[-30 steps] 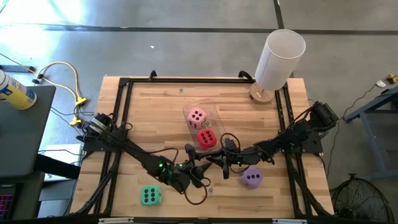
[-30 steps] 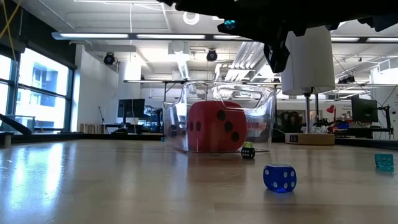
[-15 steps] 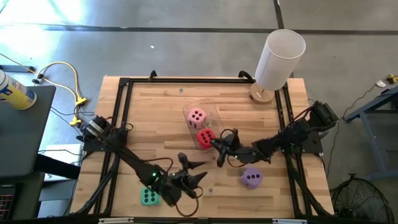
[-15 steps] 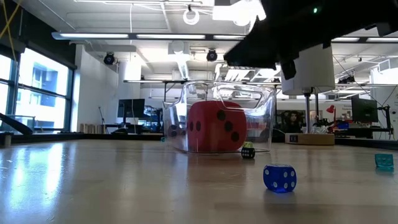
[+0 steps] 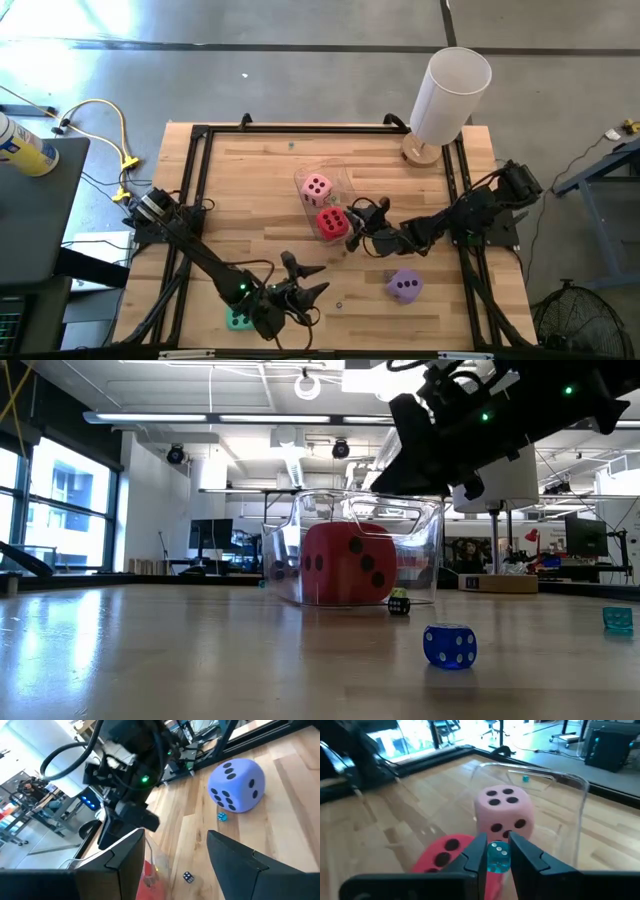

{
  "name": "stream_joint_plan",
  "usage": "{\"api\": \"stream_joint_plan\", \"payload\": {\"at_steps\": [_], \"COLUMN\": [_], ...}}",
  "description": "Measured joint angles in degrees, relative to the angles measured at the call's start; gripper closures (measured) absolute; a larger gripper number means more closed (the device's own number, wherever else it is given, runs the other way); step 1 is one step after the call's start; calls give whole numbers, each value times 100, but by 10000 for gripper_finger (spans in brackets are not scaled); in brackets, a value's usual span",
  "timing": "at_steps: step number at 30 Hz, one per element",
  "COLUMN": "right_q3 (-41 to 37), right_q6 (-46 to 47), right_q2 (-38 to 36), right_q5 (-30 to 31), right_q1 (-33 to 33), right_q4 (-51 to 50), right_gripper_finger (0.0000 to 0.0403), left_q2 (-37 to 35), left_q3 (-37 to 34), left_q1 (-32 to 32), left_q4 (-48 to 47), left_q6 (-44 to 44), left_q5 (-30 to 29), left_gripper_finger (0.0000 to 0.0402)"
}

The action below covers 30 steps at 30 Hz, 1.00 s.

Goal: Pick & Place Dice
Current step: Put the small blue dice into the transparent bin, then put the large blue dice into the transparent bin

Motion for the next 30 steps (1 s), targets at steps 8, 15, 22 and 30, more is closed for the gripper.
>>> {"api": "stream_joint_plan", "payload": {"at_steps": [8,15,22,30], "right_q3": [0,0,2,2], "right_q6": [15,2,-2,11], "right_q2": [0,0,0,0], "right_q5": [-333,-188,-168,-247], "right_q1": [-180,-213,-211,-213], "right_q4": [-204,-248,-361,-357], "right_gripper_finger": [334,333,319,235], "left_q2": [0,0,2,4], "left_q3": [0,0,0,0], "left_q1": [-138,-143,-145,-143], "left_q4": [2,0,0,-44], "left_q6": [0,0,0,0], "left_q5": [-4,-6,-8,-8], "left_gripper_finger": [197,197,197,197]}}
